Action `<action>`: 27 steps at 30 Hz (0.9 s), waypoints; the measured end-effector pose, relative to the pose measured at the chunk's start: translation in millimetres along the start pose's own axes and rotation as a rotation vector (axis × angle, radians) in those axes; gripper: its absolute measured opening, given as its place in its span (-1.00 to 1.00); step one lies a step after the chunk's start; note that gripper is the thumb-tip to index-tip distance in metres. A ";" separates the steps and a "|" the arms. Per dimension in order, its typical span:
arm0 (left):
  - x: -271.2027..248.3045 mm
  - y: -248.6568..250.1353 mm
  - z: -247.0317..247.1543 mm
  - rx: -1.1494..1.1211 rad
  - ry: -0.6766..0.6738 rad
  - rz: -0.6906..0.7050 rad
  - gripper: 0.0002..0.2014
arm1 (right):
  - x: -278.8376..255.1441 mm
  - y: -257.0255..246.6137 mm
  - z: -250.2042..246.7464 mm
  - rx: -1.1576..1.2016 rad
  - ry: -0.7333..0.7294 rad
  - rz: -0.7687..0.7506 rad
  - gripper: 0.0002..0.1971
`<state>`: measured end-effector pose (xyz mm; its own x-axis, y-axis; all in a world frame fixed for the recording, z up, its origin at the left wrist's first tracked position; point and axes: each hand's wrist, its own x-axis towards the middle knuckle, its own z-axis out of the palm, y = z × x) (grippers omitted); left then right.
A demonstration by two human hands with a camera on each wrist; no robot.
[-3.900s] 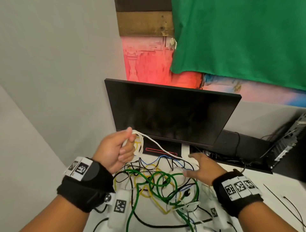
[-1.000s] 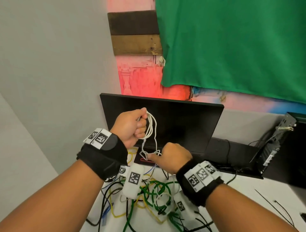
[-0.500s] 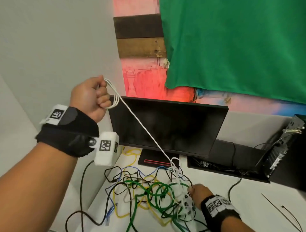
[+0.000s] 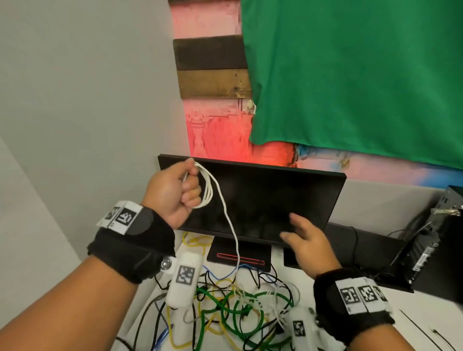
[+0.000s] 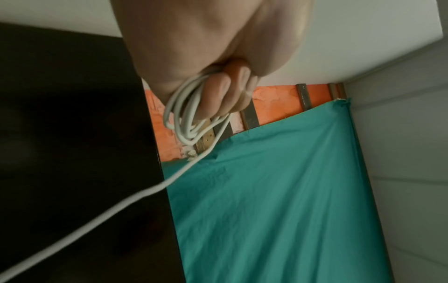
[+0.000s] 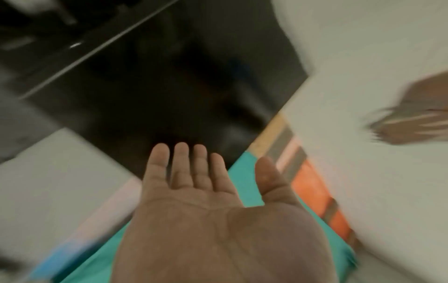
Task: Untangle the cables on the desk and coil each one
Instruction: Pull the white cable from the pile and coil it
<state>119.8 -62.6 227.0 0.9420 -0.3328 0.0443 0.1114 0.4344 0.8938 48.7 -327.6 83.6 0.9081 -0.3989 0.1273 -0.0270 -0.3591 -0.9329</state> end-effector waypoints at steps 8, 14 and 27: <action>0.1 -4.7 -3.6 -0.168 -0.067 0.026 -0.64 | -28.8 0.5 66.5 0.350 -0.429 0.032 -0.83; -14.8 -35.4 -16.6 0.007 -0.007 0.054 -0.68 | -13.2 10.6 51.5 -0.060 0.056 0.012 -0.74; -33.9 -108.1 -19.1 0.641 -0.271 -0.063 -0.61 | -49.5 -60.1 50.7 -0.149 -0.483 -0.477 -0.75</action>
<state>81.9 -82.3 120.4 0.8183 -0.5745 0.0187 -0.1237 -0.1442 0.9818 26.6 -243.5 116.3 0.9182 0.2394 0.3156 0.3959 -0.5276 -0.7516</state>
